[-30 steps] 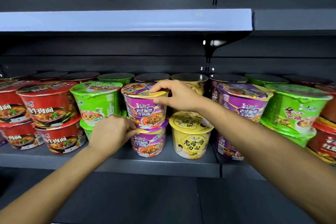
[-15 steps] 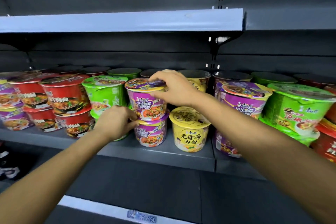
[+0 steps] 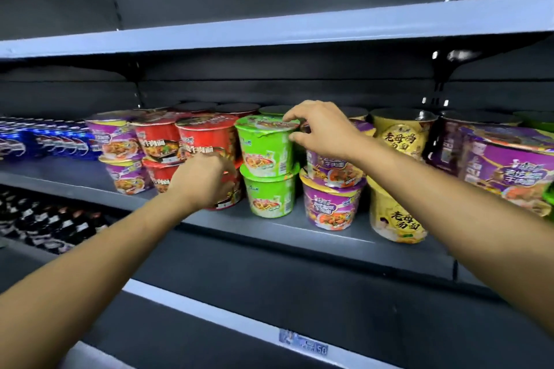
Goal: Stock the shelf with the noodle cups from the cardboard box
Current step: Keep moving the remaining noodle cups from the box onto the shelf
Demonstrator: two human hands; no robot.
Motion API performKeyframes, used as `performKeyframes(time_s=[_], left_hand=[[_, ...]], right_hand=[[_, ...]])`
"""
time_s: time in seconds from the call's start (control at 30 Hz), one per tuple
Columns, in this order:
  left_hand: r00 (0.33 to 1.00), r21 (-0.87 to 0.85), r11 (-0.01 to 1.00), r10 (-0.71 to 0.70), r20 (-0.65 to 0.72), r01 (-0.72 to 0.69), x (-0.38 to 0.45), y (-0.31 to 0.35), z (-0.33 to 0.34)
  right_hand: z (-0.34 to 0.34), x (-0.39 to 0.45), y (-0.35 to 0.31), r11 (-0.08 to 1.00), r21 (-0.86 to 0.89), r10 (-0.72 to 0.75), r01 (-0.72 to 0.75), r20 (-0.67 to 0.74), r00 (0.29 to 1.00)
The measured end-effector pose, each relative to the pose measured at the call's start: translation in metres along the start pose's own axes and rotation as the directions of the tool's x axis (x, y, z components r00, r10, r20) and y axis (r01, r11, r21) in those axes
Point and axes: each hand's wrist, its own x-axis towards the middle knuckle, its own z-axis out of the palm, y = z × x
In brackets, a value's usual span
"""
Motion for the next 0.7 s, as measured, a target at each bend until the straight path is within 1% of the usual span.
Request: performKeyframes(time_s=[0.07,0.13,0.23,0.37,0.47,0.53,0.6,0.63,0.7], left_hand=[[0.996,-0.004,1.0,0.025,0.081,-0.025,-0.003,-0.02,0.01],[0.991,-0.023,0.998,0.057,0.117,-0.055,-0.003,-0.035,0.019],[0.982,-0.059,0.99,0.132,0.133,-0.125,0.002,-0.048,0.029],[0.967,-0.121,0.971,0.222,0.123,-0.208,0.017,-0.051,0.041],[0.952,-0.133,0.946,0.303,0.041,-0.295,0.03,-0.047,0.048],[0.948,-0.15,0.937,0.319,-0.003,-0.316,0.037,-0.043,0.054],[0.951,-0.16,0.938,0.306,-0.042,-0.308,0.041,-0.043,0.058],[0.952,-0.162,0.939,0.293,-0.088,-0.304,0.042,-0.045,0.059],[0.927,-0.177,0.929,0.278,-0.25,-0.327,0.042,-0.055,0.058]], right_hand=[[0.013,0.014,-0.016,0.999,-0.028,0.02,-0.02,0.013,1.0],[0.024,0.026,-0.03,0.996,-0.072,0.05,-0.047,0.031,0.998],[0.038,0.041,-0.047,0.985,-0.129,0.121,-0.114,0.05,0.991],[0.051,0.056,-0.067,0.963,-0.222,0.174,-0.152,0.081,0.981],[0.057,0.062,-0.069,0.946,-0.265,0.207,-0.184,0.063,0.976],[0.056,0.064,-0.065,0.95,-0.227,0.232,-0.214,0.059,0.971],[0.054,0.064,-0.061,0.951,-0.204,0.25,-0.231,0.074,0.965],[0.054,0.064,-0.06,0.951,-0.206,0.252,-0.231,0.081,0.964],[0.055,0.065,-0.057,0.954,-0.214,0.236,-0.212,0.091,0.968]])
